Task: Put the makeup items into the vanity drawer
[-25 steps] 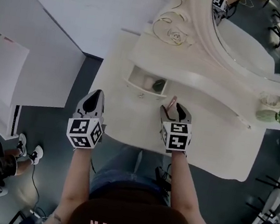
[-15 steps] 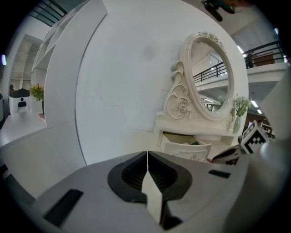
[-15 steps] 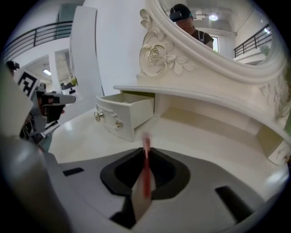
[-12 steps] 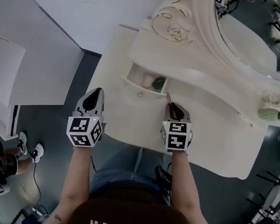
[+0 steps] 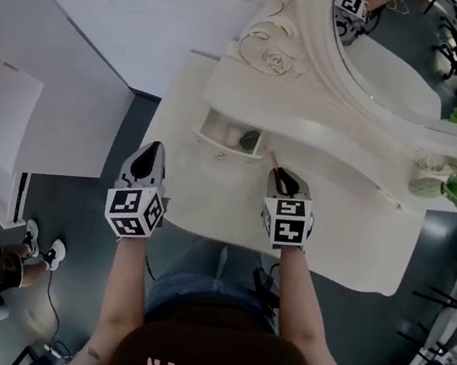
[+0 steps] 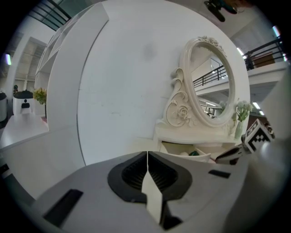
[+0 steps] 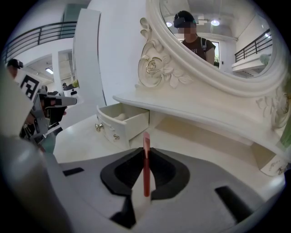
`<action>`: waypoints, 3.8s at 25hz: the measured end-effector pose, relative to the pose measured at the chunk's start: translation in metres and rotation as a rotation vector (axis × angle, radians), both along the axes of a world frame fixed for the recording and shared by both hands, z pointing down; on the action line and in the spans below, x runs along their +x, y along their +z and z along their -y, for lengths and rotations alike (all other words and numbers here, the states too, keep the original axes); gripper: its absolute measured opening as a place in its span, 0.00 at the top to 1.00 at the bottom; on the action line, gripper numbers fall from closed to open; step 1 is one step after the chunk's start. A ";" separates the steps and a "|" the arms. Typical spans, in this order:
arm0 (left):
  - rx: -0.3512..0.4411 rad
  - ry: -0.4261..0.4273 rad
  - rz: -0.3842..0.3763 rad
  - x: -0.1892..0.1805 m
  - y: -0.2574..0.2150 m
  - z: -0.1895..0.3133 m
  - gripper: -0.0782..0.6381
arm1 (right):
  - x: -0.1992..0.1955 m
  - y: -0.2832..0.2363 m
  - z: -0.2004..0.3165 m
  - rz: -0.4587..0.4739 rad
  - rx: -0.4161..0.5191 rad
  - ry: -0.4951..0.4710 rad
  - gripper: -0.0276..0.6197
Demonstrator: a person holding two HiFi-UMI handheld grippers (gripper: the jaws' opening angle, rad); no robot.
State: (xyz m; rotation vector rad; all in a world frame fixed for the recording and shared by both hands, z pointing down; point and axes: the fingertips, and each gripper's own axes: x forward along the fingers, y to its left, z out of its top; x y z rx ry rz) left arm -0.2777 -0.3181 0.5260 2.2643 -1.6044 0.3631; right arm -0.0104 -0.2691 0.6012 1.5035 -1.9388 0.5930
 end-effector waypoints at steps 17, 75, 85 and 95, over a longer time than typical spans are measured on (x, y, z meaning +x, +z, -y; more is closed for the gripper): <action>0.123 -0.077 -0.049 0.007 -0.056 0.004 0.88 | 0.019 -0.068 0.031 0.001 0.145 -0.048 0.91; 0.214 -0.179 -0.032 -0.090 -0.084 -0.001 0.88 | -0.104 -0.128 0.063 0.103 0.379 -0.266 0.96; 0.277 -0.127 -0.034 -0.037 -0.112 -0.015 0.88 | -0.055 -0.161 0.037 0.110 0.463 -0.227 0.96; 0.332 -0.068 -0.020 0.024 -0.138 -0.053 0.88 | -0.001 -0.183 -0.009 0.145 0.519 -0.179 0.96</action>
